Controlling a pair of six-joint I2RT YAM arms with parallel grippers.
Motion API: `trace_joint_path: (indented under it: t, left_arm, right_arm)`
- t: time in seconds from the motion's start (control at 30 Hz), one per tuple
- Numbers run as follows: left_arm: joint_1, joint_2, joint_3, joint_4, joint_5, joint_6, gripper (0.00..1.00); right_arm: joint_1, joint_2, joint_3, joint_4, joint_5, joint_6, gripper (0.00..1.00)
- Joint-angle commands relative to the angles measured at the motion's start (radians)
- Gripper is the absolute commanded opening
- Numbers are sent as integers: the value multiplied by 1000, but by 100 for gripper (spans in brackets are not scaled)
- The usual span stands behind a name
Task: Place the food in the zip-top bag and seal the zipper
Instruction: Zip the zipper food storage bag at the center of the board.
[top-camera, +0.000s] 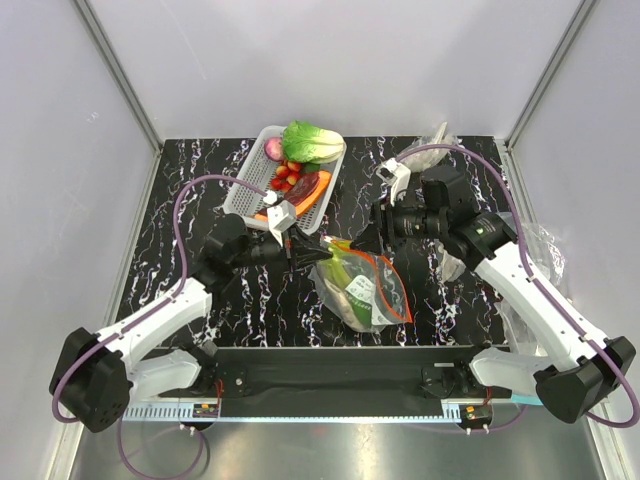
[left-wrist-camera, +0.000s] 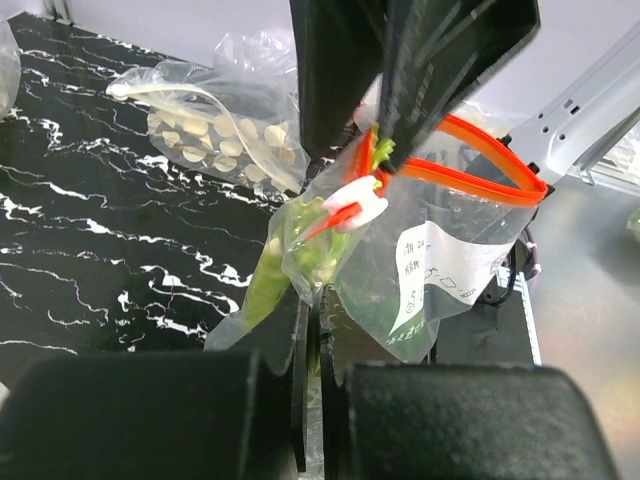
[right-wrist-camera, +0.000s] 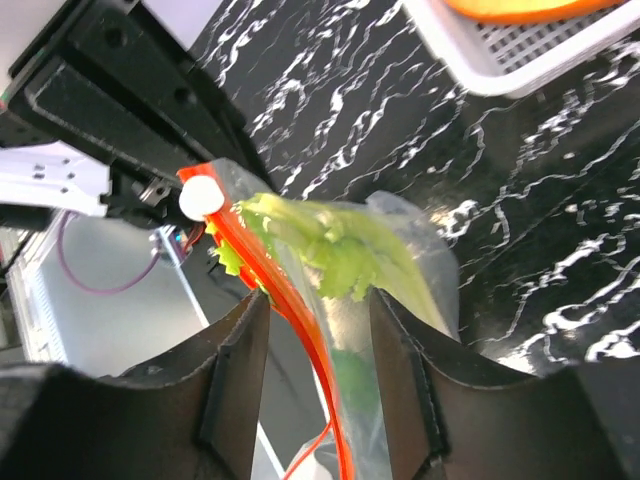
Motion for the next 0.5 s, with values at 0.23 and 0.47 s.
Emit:
trace_joint_path:
  t: [0.23, 0.47]
  left_arm:
    - [-14, -29, 47, -43, -22, 48, 0]
    - [-25, -29, 71, -71, -34, 43, 5]
  right_arm:
    - [-2, 1, 55, 32, 157, -39, 37]
    - [36, 24, 59, 35, 160, -54, 54]
